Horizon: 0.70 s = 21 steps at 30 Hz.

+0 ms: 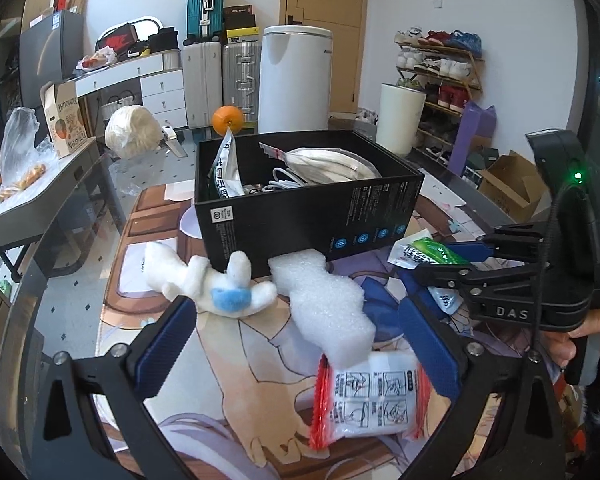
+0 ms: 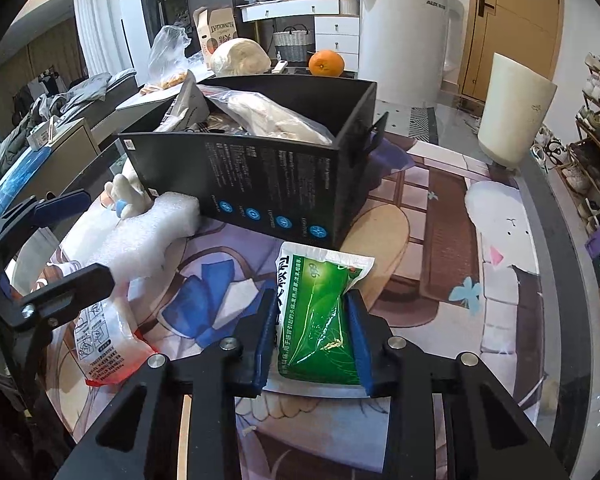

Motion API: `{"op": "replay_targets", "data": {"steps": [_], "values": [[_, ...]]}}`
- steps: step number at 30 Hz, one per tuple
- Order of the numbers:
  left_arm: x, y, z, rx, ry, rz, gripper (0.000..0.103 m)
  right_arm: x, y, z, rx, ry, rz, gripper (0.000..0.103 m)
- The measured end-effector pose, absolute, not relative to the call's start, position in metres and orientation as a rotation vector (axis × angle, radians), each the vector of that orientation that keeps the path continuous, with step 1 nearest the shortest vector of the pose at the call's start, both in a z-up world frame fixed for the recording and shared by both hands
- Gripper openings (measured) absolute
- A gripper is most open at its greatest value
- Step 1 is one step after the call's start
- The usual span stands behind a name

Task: Organize soft objects
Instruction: 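Grasp the white foam block with the left gripper while the right gripper lifts the green packet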

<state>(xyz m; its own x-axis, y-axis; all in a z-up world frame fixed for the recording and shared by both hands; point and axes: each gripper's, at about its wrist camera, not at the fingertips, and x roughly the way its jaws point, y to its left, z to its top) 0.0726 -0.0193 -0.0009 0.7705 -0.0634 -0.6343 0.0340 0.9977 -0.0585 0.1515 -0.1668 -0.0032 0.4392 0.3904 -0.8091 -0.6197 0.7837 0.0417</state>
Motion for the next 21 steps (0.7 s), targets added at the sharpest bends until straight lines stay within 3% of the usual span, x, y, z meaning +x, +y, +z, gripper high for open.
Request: {"op": "replay_targets", "data": {"steps": [5, 9, 13, 15, 21], "values": [[0.079, -0.032, -0.005, 0.003, 0.706, -0.049, 0.09, 0.153, -0.169, -0.004, -0.273, 0.922, 0.639, 0.034], [0.082, -0.04, -0.008, 0.032, 0.723, -0.062, 0.075, 0.152, -0.169, -0.004, -0.273, 0.922, 0.639, 0.034], [0.084, -0.045, -0.012, 0.066, 0.732, -0.053, 0.048, 0.152, -0.169, -0.004, -0.273, 0.922, 0.638, 0.034], [0.084, -0.045, -0.012, 0.062, 0.739, -0.07, 0.042, 0.152, -0.169, -0.004, -0.274, 0.921, 0.637, 0.034], [0.079, -0.045, -0.009, 0.057, 0.709, -0.076, 0.04, 0.152, -0.169, -0.003, -0.273, 0.92, 0.639, 0.034]]}}
